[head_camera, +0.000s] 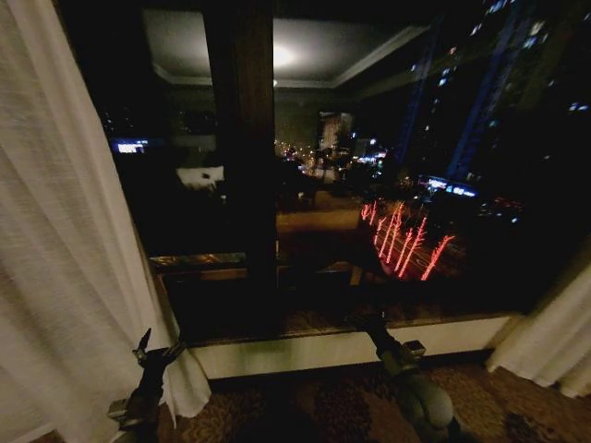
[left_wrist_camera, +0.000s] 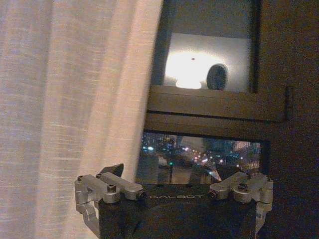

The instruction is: Open the curtains by pulling them apart, changing their state from closed to fully open.

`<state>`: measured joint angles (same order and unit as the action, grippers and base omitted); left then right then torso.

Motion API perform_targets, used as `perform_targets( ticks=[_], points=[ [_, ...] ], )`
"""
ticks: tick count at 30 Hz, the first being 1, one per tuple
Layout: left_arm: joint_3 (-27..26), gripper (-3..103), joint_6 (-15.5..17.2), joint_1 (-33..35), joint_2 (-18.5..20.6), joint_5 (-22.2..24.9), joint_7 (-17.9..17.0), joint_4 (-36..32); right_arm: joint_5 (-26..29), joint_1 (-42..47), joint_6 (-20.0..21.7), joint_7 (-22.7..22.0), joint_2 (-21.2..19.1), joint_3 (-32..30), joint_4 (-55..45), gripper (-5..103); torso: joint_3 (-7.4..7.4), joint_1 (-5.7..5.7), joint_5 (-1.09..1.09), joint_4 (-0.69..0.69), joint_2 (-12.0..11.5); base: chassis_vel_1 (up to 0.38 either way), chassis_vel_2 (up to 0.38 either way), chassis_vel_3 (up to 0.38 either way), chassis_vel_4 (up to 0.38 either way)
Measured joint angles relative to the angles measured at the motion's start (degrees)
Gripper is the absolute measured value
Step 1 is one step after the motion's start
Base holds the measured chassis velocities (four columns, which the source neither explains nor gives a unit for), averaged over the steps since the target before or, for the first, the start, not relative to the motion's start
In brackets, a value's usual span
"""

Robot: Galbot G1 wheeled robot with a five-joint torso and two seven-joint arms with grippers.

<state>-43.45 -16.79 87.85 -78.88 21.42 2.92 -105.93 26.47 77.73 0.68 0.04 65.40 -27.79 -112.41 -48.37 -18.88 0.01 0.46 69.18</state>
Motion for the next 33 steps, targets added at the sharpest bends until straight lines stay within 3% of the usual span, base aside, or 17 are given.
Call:
perform_targets(
  ticks=[22,33],
  points=[
    [0.0,100,0.0,0.0,0.0,0.0,0.0,0.0,0.0,0.0,0.0,0.0,0.0,0.0,0.0,100,0.00,0.00,-0.03,0.00,0.0,0.040,0.035,-0.035,-0.035],
    [0.0,100,0.0,0.0,0.0,0.0,0.0,0.0,0.0,0.0,0.0,0.0,0.0,0.0,0.0,100,0.00,0.00,-0.01,0.00,0.0,0.137,0.143,-0.141,-0.147]
  ],
)
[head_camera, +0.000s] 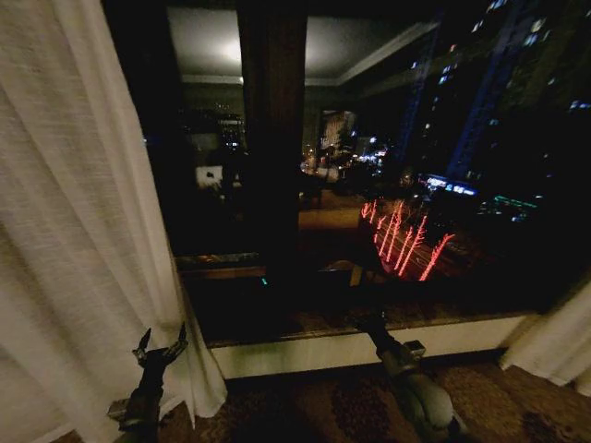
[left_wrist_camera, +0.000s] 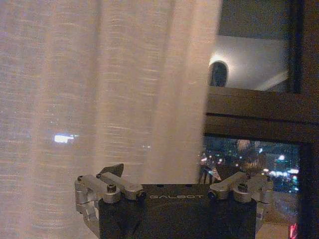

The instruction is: Open the curtains by pulling them apart, changing their state from closed to fully open.

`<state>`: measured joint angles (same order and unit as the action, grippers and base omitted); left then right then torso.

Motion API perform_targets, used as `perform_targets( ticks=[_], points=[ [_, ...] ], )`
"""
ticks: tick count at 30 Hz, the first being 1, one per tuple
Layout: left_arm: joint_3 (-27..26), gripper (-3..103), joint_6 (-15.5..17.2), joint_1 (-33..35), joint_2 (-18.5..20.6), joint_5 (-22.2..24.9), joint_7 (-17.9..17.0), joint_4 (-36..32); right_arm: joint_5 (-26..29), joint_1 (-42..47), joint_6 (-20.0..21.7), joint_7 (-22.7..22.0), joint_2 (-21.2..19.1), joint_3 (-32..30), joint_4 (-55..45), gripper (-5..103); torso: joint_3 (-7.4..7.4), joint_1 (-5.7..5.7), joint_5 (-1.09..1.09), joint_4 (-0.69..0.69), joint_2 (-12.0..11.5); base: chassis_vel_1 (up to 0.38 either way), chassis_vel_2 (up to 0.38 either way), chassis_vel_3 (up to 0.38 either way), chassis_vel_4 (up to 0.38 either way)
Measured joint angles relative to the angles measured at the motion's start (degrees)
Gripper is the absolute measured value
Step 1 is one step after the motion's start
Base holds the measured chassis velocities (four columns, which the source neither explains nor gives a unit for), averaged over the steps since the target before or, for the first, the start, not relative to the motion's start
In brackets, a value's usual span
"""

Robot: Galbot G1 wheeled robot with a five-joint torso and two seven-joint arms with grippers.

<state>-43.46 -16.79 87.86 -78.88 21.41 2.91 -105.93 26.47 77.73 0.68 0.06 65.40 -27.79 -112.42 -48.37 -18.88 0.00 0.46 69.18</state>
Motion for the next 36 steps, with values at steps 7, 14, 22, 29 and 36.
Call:
perform_targets(
  ticks=[7,14,22,29,36],
  points=[
    [0.0,100,0.0,0.0,0.0,0.0,0.0,0.0,0.0,0.0,0.0,0.0,0.0,0.0,0.0,100,0.00,0.00,-0.01,-0.01,0.0,0.075,0.086,-0.084,-0.064],
    [0.0,100,0.0,0.0,0.0,0.0,0.0,0.0,0.0,0.0,0.0,0.0,0.0,0.0,0.0,100,0.00,0.00,0.02,0.01,0.0,0.000,0.000,0.000,0.000],
    [0.0,100,0.0,0.0,0.0,0.0,0.0,0.0,0.0,0.0,0.0,0.0,0.0,0.0,0.0,100,0.00,0.00,-0.02,0.00,0.0,0.000,0.000,0.000,0.000],
    [0.0,100,0.0,0.0,0.0,0.0,0.0,0.0,0.0,0.0,0.0,0.0,0.0,0.0,0.0,100,0.00,0.00,0.01,0.00,0.0,0.000,0.000,0.000,0.000],
    [0.0,100,0.0,0.0,0.0,0.0,0.0,0.0,0.0,0.0,0.0,0.0,0.0,0.0,0.0,100,0.00,0.00,-0.01,0.00,0.0,0.000,0.000,0.000,0.000]
  ],
)
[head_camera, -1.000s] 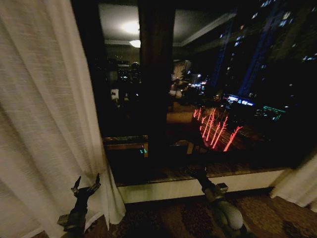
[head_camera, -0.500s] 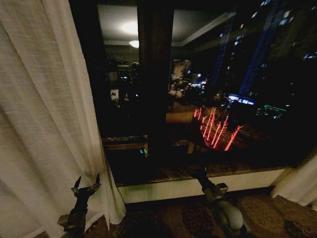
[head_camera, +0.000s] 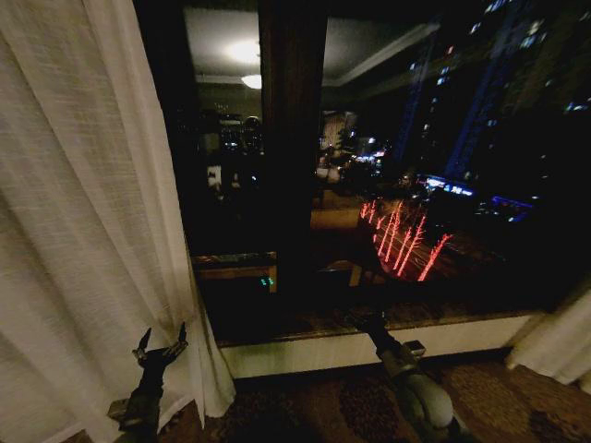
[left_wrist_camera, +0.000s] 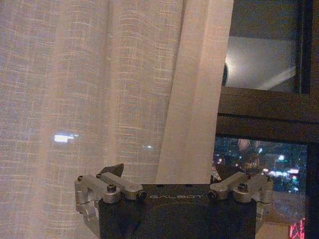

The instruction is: Open the curtains by pulling them apart, changing their state from closed to fully open.

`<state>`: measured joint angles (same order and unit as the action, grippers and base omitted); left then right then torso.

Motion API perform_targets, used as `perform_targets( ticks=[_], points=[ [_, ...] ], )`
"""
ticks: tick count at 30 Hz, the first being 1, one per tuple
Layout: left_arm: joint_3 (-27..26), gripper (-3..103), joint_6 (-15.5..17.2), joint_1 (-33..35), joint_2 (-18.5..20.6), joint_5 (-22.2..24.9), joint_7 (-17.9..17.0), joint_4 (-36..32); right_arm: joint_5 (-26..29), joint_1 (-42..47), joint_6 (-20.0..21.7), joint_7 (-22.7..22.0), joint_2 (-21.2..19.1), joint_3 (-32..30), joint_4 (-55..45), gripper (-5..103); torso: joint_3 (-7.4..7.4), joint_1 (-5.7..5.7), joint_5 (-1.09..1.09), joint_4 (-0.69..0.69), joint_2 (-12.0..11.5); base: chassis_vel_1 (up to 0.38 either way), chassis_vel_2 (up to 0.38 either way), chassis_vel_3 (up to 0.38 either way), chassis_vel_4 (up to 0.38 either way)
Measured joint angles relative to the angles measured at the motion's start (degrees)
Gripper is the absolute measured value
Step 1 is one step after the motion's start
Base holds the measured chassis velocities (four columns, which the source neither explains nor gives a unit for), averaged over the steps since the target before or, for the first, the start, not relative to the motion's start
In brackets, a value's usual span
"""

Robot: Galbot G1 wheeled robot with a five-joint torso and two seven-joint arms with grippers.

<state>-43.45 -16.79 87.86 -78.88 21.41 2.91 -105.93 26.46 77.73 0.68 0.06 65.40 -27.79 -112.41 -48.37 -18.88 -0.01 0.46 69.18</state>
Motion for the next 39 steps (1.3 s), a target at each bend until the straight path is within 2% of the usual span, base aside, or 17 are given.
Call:
perform_targets(
  ticks=[39],
  points=[
    [0.0,100,0.0,0.0,0.0,0.0,0.0,0.0,0.0,0.0,0.0,0.0,0.0,0.0,0.0,100,0.00,0.00,0.01,0.00,0.0,0.000,0.000,0.000,0.000]
  ],
)
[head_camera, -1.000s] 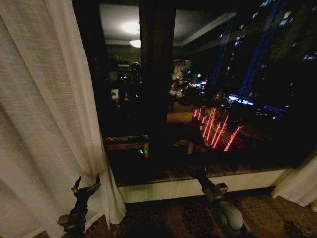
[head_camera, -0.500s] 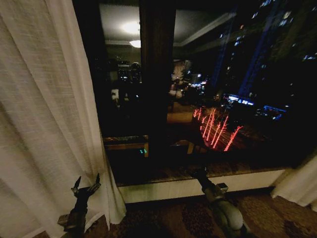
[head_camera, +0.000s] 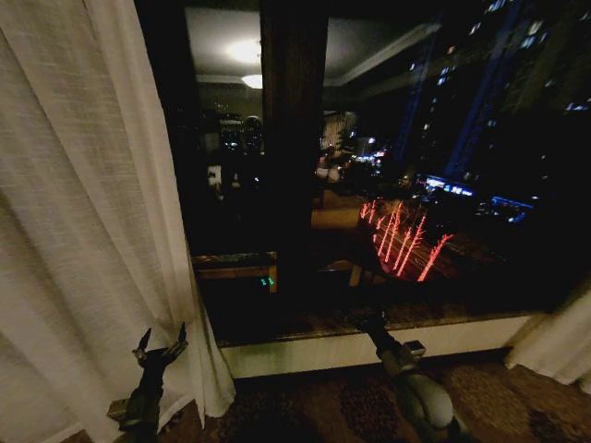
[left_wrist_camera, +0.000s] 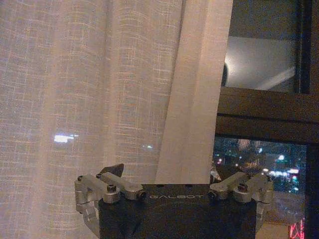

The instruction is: Open the curtains by pulling them apart, changing their state from closed to fully open.

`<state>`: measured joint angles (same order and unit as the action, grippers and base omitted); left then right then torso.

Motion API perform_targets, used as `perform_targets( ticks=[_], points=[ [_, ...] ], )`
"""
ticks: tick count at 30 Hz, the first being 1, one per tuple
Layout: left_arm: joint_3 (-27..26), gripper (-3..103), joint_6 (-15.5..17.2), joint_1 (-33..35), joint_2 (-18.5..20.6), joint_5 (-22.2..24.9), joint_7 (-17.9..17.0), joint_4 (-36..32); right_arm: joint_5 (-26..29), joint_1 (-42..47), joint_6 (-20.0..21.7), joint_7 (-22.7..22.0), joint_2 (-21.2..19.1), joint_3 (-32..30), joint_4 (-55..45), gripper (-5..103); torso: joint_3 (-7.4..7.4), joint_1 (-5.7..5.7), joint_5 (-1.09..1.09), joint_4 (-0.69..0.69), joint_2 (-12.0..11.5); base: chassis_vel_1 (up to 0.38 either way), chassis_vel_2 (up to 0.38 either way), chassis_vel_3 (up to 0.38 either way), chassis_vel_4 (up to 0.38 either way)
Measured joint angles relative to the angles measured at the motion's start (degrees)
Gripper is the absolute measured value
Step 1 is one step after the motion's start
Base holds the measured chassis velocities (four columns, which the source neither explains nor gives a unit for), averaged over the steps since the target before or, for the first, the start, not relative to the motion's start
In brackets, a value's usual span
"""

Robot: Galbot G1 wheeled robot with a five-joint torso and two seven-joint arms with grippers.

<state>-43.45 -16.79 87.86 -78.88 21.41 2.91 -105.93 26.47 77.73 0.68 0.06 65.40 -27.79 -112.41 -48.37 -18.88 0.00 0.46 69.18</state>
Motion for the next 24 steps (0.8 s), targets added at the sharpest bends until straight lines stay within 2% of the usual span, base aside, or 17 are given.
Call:
perform_targets(
  ticks=[24],
  points=[
    [0.0,100,0.0,0.0,0.0,0.0,0.0,0.0,0.0,0.0,0.0,0.0,0.0,0.0,0.0,100,0.00,0.00,0.00,0.00,0.0,0.000,0.000,0.000,0.000]
  ],
)
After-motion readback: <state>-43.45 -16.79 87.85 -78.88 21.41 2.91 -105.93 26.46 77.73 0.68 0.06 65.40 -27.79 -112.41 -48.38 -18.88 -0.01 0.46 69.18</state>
